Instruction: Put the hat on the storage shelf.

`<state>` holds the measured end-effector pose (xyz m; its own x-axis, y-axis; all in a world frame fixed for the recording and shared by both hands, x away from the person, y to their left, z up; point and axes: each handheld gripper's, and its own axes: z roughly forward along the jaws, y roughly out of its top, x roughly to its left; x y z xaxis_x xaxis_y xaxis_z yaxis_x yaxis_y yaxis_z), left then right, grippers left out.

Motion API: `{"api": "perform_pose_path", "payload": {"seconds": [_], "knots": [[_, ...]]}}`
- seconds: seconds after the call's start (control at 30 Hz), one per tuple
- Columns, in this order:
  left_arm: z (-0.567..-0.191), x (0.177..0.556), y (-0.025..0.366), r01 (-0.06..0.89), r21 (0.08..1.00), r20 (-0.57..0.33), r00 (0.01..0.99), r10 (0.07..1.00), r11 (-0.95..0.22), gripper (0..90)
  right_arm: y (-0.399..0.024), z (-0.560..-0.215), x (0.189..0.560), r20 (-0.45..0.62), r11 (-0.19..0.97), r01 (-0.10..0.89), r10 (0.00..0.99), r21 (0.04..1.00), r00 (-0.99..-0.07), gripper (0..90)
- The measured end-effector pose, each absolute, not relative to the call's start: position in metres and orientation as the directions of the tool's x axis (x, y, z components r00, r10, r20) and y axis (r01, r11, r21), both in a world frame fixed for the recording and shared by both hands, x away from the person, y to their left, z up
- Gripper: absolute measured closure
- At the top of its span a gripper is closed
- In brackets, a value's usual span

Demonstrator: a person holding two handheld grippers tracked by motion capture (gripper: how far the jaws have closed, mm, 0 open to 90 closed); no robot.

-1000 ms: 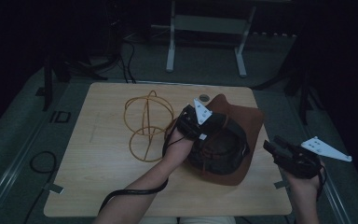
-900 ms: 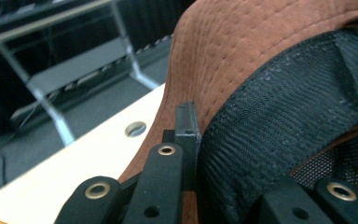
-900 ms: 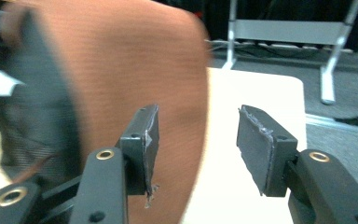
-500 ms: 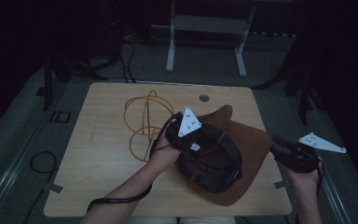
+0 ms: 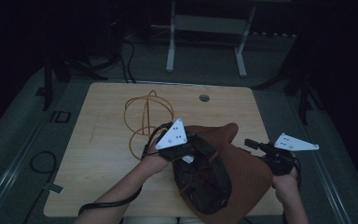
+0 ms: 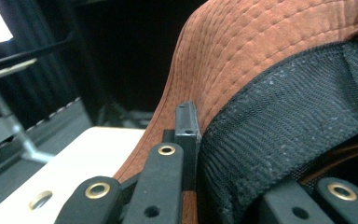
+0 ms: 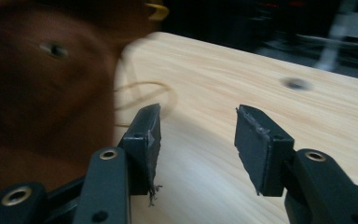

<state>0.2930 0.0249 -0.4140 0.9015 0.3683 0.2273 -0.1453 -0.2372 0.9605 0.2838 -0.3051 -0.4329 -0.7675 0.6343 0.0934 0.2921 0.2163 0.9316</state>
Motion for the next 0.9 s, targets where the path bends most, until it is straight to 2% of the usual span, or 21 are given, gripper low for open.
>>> {"api": "perform_pose_path", "payload": {"seconds": [0.13, 0.3, 0.57, 0.83, 0.9], "knots": [[-0.417, 0.289, 0.023, -0.159, 0.959, 0.238, 0.903, 0.359, -0.236, 86.0, -0.276, -0.431, 0.279, 0.087, 0.242, 0.256, 0.546, 0.936, -0.833, 45.7], [-0.420, 0.285, 0.021, -0.171, 0.956, 0.253, 0.895, 0.369, -0.240, 86.0, -0.251, -0.431, 0.278, 0.094, 0.250, 0.239, 0.480, 0.938, -0.872, 43.1], [-0.421, 0.279, 0.014, -0.200, 0.937, 0.303, 0.872, 0.384, -0.286, 85.9, -0.238, -0.432, 0.283, 0.133, 0.225, 0.256, 0.452, 0.940, -0.882, 43.5], [-0.420, 0.276, 0.008, -0.211, 0.928, 0.322, 0.868, 0.378, -0.306, 85.8, -0.234, -0.426, 0.285, 0.127, 0.228, 0.238, 0.413, 0.944, -0.902, 57.8], [-0.420, 0.276, 0.008, -0.204, 0.930, 0.314, 0.872, 0.374, -0.305, 85.7, -0.233, -0.424, 0.284, 0.109, 0.244, 0.215, 0.386, 0.946, -0.916, 69.0]]}}
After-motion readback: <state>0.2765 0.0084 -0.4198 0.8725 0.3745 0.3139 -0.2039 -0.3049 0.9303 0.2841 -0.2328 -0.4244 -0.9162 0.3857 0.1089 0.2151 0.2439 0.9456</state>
